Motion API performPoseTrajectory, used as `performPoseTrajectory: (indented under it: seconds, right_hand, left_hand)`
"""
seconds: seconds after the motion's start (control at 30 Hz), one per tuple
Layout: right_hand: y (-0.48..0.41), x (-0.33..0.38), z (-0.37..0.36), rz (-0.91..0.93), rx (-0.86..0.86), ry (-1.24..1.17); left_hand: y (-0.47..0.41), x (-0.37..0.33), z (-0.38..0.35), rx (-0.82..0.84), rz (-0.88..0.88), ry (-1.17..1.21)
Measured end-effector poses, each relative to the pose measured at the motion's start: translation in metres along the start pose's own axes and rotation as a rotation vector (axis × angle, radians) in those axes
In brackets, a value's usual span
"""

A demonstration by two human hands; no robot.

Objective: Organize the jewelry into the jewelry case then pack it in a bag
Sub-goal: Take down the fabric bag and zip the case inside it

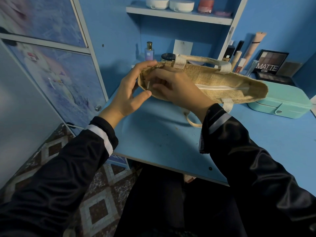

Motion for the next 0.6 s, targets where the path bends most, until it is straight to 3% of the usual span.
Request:
performPoseTrajectory:
  seconds: [0.6]
  right_hand:
    - [0.0021,0.0016,0.0038,0.041,-0.052,-0.05]
  left_hand:
    - [-0.0002,0.0006,-0.0003,0.0,0.006,0.004]
Point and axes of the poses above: each hand's wrist, its own y-axis away from the middle knuckle, its own z-axis out of the back of the hand, x = y × z, the point moved 9 cm from there along -y, towards the middle knuckle, and after that the axes turned 11 degrees about x, right-handed, at the moved point
